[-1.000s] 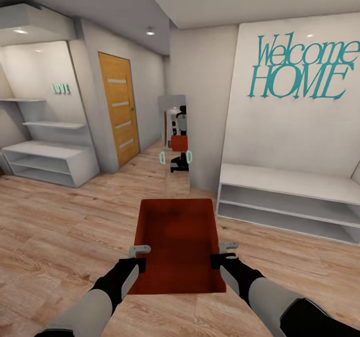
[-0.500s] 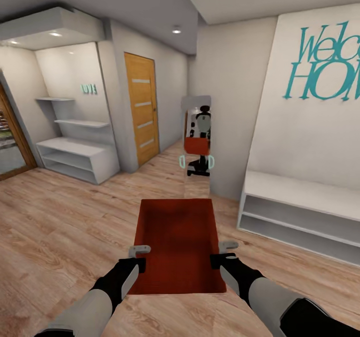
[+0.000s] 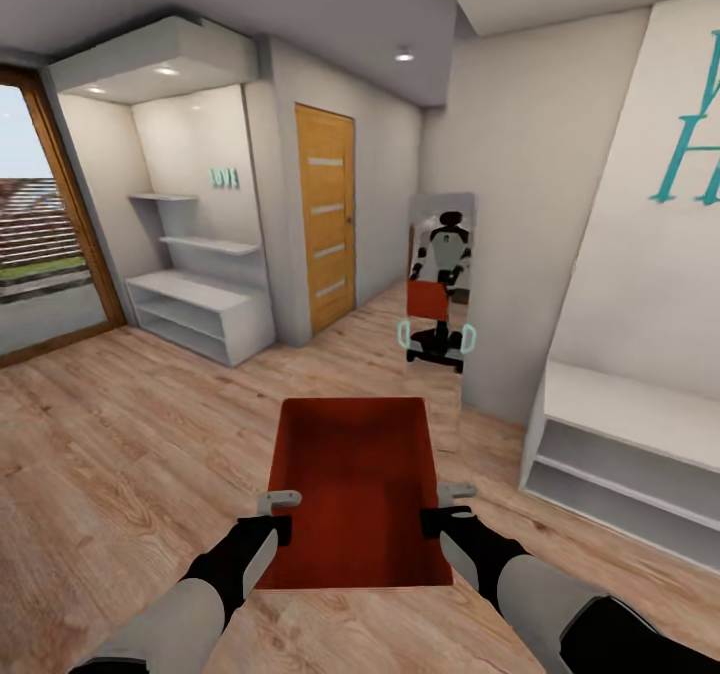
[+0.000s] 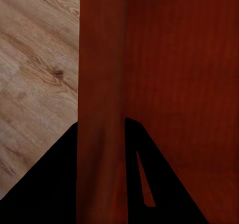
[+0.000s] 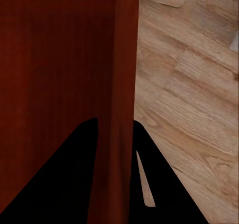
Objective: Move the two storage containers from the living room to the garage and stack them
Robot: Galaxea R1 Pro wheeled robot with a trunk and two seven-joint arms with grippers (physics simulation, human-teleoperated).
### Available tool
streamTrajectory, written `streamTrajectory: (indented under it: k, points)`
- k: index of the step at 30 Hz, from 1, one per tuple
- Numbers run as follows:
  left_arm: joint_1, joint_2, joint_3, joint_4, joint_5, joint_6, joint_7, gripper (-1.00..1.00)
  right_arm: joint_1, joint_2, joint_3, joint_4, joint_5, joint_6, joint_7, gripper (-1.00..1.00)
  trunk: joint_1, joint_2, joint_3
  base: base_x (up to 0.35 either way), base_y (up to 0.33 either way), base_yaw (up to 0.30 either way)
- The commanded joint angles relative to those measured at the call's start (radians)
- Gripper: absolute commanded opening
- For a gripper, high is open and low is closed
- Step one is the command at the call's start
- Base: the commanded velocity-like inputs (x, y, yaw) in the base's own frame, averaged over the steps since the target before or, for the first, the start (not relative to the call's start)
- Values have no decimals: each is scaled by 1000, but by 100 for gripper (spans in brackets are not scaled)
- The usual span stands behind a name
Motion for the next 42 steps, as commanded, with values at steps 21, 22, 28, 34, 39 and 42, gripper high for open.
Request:
streamTrajectory:
  k: [21, 22, 28, 34, 39, 42]
  points:
    - [0, 28, -5, 2, 17, 5, 7, -100, -1, -9, 3, -5, 7, -25, -6, -100, 1, -2, -2, 321, 0, 15]
    - [0, 28, -5, 2, 17, 5, 7, -100, -1, -8, 3, -5, 7, -25, -6, -100, 1, -2, -2, 321, 0, 176]
    - [0, 28, -5, 2, 17, 5, 7, -100, -1, -9, 3, -5, 7, -25, -6, -100, 1, -2, -2, 321, 0, 250]
    - [0, 28, -4, 3, 17, 5, 7, -100, -2, -9, 3, -5, 7, -25, -6, -100, 1, -2, -2, 321, 0, 269]
    - [0, 28, -5, 3, 17, 5, 7, -100, -1, -10, 3, -5, 7, -25, -6, -100, 1, -2, -2, 321, 0, 270]
    - [0, 28, -5, 3, 18, 5, 7, -100, -1, -10, 3, -5, 7, -25, -6, -100, 1, -2, -2, 321, 0, 270]
